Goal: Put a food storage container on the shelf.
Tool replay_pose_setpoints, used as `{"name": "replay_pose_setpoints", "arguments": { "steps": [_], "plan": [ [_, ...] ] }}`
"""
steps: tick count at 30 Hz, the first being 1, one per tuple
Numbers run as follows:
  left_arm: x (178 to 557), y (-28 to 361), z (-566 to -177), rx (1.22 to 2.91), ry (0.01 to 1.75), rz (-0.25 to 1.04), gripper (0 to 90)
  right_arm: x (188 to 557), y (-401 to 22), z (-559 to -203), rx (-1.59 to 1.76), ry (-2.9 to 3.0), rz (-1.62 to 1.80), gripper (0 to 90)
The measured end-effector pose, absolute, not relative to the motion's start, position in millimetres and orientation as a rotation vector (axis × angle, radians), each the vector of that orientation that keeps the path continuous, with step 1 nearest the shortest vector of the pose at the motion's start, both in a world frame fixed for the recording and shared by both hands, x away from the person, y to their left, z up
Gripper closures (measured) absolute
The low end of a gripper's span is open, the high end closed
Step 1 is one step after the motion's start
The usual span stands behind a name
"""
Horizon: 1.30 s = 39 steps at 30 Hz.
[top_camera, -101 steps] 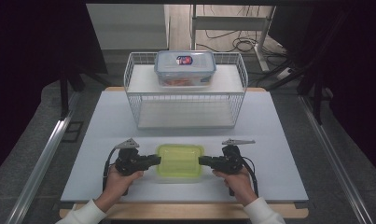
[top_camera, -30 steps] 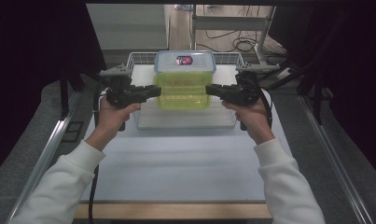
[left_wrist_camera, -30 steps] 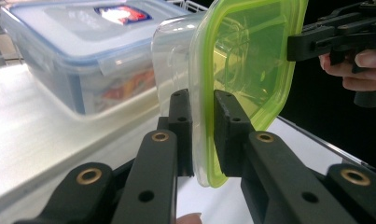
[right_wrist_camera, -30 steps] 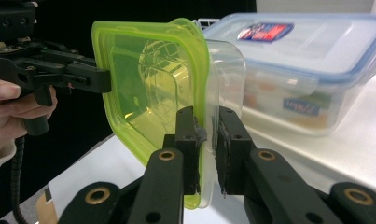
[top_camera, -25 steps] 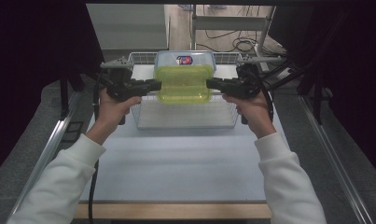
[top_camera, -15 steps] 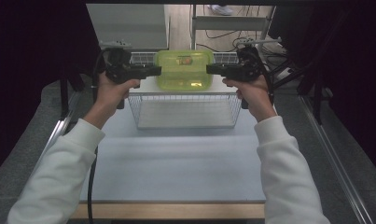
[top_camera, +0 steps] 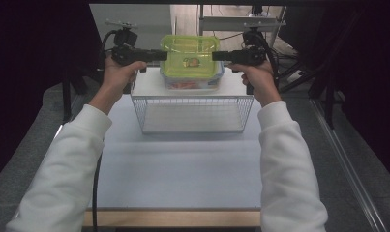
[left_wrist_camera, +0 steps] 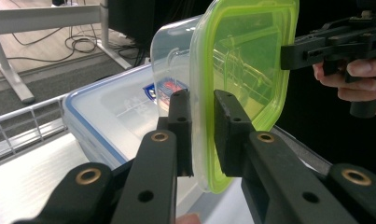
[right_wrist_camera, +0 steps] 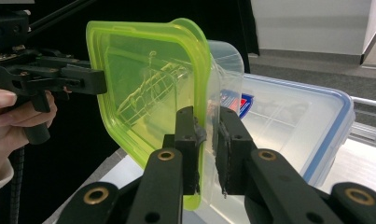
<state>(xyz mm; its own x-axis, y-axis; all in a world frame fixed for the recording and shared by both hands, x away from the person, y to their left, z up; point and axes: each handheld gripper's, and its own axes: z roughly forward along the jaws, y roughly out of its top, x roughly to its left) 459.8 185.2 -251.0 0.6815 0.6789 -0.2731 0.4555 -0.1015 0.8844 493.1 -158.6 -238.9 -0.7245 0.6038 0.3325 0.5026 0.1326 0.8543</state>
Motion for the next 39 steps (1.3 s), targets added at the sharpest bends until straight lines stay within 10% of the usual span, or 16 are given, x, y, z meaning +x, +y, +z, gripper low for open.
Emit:
{"name": "replay_pose_setpoints", "arguments": {
  "steps": [33,39],
  "plan": [
    [519,173,-270,1.660,1.112,0.179,61.5,550,-157,-263,1.383,2.186,1.702,64.3],
    [515,181,-266,1.629,1.092,0.229,34.4,546,-159,-261,1.368,2.129,1.706,54.7]
  ]
}}
